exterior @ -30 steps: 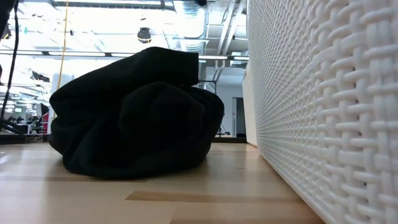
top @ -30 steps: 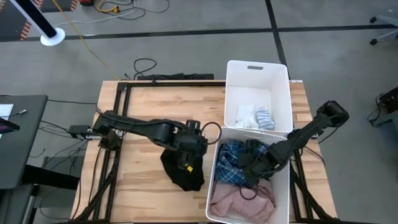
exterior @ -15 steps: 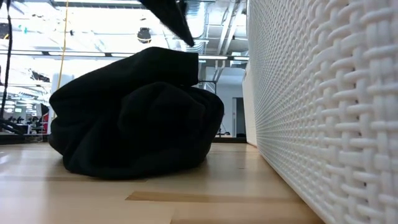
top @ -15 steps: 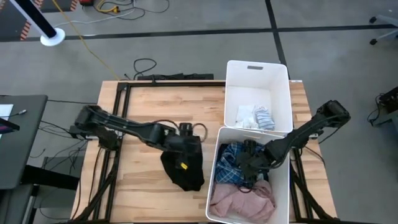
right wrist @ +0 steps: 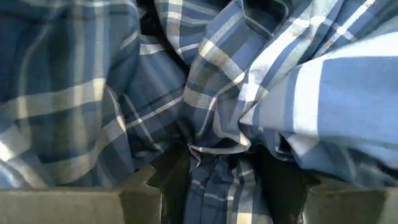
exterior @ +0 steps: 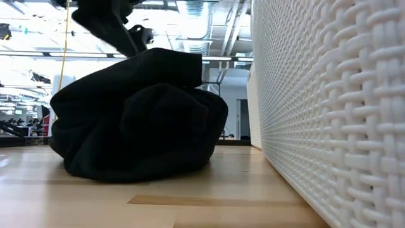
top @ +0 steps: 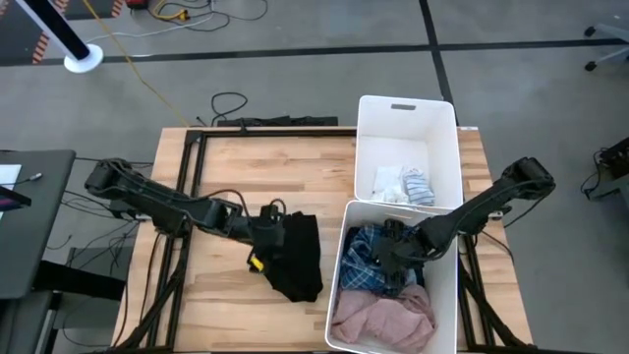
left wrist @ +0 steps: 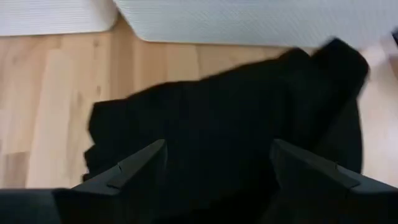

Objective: Sort clothes
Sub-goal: Put the blue striped polo in the bottom laundry bin

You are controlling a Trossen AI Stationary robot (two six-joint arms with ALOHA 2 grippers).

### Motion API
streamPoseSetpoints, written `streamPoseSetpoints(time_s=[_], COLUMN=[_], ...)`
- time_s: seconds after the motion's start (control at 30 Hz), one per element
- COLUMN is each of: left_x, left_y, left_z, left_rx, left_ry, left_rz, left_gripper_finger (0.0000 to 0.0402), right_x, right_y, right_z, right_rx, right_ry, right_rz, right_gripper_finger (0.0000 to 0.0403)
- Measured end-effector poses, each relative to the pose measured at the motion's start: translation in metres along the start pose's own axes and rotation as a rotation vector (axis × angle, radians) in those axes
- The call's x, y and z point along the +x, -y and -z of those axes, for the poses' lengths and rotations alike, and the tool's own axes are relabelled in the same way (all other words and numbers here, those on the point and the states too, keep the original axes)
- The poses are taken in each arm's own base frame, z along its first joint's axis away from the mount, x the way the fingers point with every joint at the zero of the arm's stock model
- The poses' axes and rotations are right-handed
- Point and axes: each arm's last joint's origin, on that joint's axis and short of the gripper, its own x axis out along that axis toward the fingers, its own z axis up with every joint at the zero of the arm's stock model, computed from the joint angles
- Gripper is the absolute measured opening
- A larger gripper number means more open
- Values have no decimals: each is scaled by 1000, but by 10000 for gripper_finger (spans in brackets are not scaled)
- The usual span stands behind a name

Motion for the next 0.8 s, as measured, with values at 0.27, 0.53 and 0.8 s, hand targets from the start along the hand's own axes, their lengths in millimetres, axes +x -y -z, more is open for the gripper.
streamPoseSetpoints(time_s=[0.27, 0.53, 0.8], left_x=[14, 38, 48], left_y=[29, 29, 26], left_z=[4, 11, 3], left_rx=[212, 279, 470], left_ry=[-3, -66, -7], left_rz=[-4, -49, -90], left_gripper_finger=[280, 280, 280], right_x=[-26, -47, -57], right_y=[4, 6, 6], right_z=[-2, -6, -10], right_rx=[21, 44, 61], right_ry=[97, 205, 281], right_rz=[-70, -134, -183], right_gripper_finger=[196, 196, 196])
